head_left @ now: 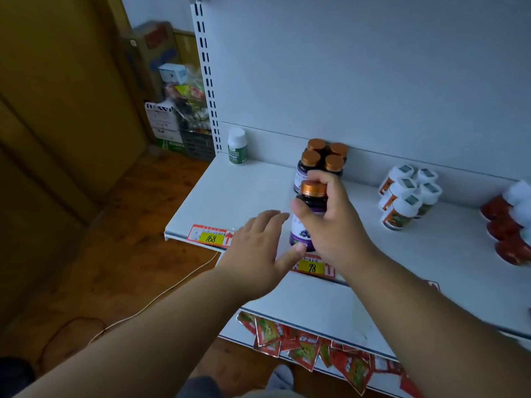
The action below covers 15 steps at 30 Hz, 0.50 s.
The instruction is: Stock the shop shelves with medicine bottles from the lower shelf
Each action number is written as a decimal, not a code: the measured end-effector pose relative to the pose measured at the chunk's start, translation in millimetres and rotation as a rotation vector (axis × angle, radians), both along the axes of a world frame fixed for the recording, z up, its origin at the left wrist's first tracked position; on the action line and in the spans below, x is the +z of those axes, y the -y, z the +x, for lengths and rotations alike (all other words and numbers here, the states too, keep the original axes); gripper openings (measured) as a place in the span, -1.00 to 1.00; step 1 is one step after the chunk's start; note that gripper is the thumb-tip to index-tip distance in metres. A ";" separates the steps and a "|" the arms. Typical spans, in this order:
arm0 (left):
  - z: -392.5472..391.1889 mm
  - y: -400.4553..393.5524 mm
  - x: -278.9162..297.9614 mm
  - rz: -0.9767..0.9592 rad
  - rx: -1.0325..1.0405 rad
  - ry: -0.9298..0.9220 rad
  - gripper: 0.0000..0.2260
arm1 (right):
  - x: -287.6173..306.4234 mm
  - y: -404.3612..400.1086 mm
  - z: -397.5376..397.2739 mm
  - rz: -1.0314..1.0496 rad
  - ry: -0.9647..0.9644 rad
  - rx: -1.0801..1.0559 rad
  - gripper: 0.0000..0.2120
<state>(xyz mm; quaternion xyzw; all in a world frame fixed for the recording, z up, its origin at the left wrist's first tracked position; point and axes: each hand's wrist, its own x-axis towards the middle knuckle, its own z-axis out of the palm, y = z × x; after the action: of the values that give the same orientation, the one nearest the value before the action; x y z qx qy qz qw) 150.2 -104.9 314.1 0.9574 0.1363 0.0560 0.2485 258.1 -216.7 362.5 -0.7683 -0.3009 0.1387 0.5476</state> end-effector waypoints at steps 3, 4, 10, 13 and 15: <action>30.9 -18.7 -10.2 0.060 -0.011 -0.099 -0.28 | -11.4 -15.8 23.1 -0.158 0.051 -0.079 -0.46; 41.4 -23.5 -14.3 0.076 -0.020 -0.139 -0.27 | -16.7 -21.0 29.2 -0.198 0.079 -0.117 -0.45; 94.5 -52.4 -47.7 0.184 -0.174 -0.215 -0.24 | -44.0 -53.4 52.6 -0.340 0.280 -0.289 -0.46; 107.2 -67.7 -56.4 0.250 -0.242 -0.208 -0.25 | -52.1 -68.0 57.4 -0.398 0.388 -0.367 -0.44; 113.7 -74.6 -57.7 0.267 -0.251 -0.218 -0.26 | -53.5 -75.0 59.3 -0.379 0.372 -0.387 -0.43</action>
<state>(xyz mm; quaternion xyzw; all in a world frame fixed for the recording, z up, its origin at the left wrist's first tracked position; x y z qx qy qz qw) 263.9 -30.3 256.4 0.9916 0.0337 -0.0617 0.1082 317.4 -141.7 309.0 -0.9117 -0.2130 -0.0572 0.3467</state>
